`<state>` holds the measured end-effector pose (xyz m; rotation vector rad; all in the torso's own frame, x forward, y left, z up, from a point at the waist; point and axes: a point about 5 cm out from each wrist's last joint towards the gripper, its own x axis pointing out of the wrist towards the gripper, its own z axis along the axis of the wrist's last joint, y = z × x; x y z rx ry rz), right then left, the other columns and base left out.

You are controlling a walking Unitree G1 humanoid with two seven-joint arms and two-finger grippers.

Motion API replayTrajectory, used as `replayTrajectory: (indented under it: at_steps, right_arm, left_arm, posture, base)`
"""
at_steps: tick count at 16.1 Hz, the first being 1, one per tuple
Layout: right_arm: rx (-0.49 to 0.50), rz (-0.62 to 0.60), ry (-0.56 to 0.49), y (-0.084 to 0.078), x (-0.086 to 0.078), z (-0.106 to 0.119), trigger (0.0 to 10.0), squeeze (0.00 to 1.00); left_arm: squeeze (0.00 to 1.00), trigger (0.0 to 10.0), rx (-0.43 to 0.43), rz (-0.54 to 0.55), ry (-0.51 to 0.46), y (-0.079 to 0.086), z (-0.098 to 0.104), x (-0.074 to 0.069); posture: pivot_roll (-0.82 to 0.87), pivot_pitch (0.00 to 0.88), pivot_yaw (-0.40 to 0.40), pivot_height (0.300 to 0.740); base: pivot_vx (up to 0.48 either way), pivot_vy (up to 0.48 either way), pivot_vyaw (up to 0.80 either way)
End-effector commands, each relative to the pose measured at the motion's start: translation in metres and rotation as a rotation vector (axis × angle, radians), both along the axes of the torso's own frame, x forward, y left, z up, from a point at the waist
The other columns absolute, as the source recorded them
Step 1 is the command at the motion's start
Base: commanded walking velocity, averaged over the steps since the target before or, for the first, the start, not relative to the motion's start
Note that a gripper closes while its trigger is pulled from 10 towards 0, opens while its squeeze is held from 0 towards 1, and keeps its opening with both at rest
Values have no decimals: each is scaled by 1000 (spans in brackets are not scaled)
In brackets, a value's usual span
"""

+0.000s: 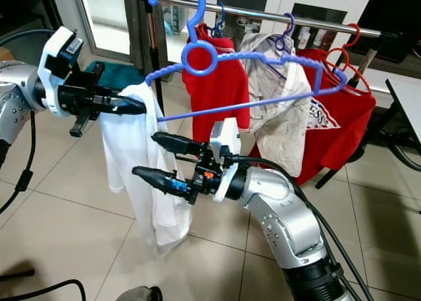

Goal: Hang hanger

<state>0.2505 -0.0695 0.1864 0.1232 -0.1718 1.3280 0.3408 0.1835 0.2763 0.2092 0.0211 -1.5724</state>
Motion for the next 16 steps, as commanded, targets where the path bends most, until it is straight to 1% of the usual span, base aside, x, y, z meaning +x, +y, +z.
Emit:
replayTrajectory:
  at_steps: [1,4,5,8,10,13,16]
  right_arm:
    - [-37,7,4,2,1,-4,10000,0]
    - [-58,0,14,7,4,-10,10000,0]
    - [-52,-26,20,5,10,-10,10000,0]
    - [-45,-52,21,-3,14,-9,10000,0]
    - [-57,-51,10,-17,15,-7,10000,0]
    - [-74,-69,1,-31,18,-7,10000,0]
    - [-52,-115,7,-36,23,-5,10000,0]
  left_arm:
    - [0,0,-13,-14,-52,-3,15,0]
    - [0,0,-15,-16,-54,-5,15,0]
    - [0,0,-14,-16,-56,-5,16,0]
    - [0,0,-12,-13,-59,-4,16,0]
    - [0,0,-11,-12,-58,-4,16,0]
    - [0,0,-12,-15,-59,-5,16,0]
    - [0,0,-13,-17,-58,-6,17,0]
  posture:
    - [-6,51,-7,740]
    - [-5,47,-9,740]
    - [-2,45,-13,740]
    - [-2,45,-13,740]
    - [-4,44,-11,740]
    - [-4,44,-8,740]
    - [-3,45,-6,740]
  base:
    - [0,0,0]
    - [0,0,0]
    - [0,0,0]
    - [0,0,0]
    - [0,0,0]
    - [0,0,0]
    - [0,0,0]
